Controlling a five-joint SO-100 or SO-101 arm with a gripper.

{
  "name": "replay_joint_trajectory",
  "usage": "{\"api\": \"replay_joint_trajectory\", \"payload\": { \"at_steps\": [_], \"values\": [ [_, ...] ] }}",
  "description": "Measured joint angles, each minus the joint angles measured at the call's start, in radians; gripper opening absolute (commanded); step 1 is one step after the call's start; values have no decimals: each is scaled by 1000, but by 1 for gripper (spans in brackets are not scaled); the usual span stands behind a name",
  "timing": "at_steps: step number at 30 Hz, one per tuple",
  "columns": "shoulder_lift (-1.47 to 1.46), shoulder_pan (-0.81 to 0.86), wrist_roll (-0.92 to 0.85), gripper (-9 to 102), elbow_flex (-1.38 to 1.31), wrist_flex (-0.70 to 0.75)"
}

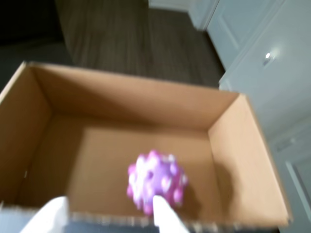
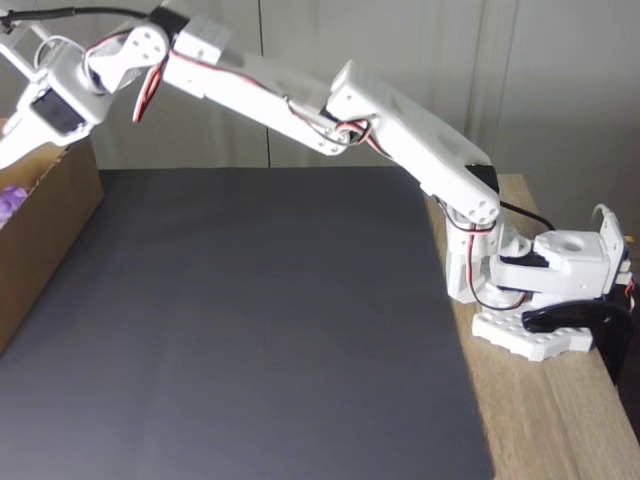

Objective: Grasp a ball and put it in the box.

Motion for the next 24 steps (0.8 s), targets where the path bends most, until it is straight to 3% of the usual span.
{"api": "replay_joint_trajectory", "payload": {
  "at_steps": [9, 13, 24],
  "values": [
    [132, 6, 63, 0, -2, 456],
    [175, 6, 81, 0, -2, 611],
    [307, 17, 83, 3, -2, 647]
  ]
}}
